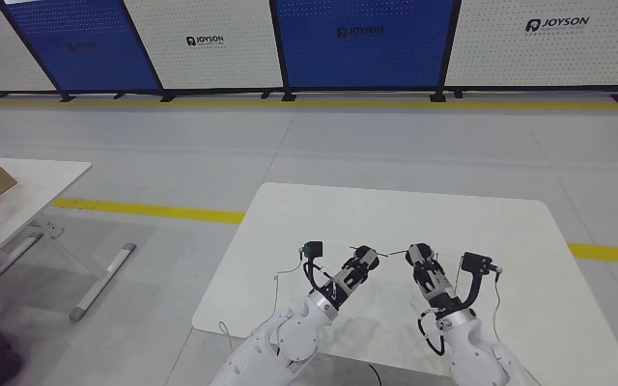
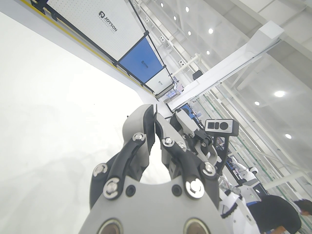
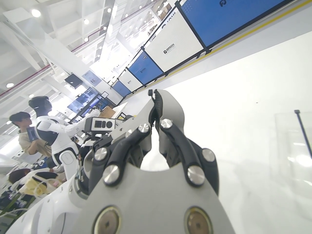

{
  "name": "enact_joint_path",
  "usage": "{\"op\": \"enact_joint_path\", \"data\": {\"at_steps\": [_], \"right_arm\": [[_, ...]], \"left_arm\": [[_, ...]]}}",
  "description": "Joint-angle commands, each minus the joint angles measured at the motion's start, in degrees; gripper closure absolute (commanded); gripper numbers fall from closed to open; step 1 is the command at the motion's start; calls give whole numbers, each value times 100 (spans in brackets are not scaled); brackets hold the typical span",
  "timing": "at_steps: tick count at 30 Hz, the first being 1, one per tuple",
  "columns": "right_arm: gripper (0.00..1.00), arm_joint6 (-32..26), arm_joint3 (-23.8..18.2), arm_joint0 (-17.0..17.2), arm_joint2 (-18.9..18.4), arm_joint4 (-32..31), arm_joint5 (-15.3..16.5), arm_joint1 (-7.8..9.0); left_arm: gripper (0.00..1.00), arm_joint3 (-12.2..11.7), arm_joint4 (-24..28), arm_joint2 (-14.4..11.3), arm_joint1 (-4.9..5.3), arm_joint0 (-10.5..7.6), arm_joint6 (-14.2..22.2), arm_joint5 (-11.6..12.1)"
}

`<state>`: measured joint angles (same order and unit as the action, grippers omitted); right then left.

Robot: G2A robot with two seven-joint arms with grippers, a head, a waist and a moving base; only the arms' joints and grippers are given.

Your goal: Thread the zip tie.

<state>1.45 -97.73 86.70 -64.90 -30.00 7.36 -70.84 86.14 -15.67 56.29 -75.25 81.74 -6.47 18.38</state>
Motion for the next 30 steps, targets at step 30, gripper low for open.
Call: {"op": "enact_joint_path", "data": {"at_steps": [30], "right_arm": [[100,-109,-13,73,-104,6,57,-78]], "left_arm": [[100,0,0,0,0,0,0,0]]}}
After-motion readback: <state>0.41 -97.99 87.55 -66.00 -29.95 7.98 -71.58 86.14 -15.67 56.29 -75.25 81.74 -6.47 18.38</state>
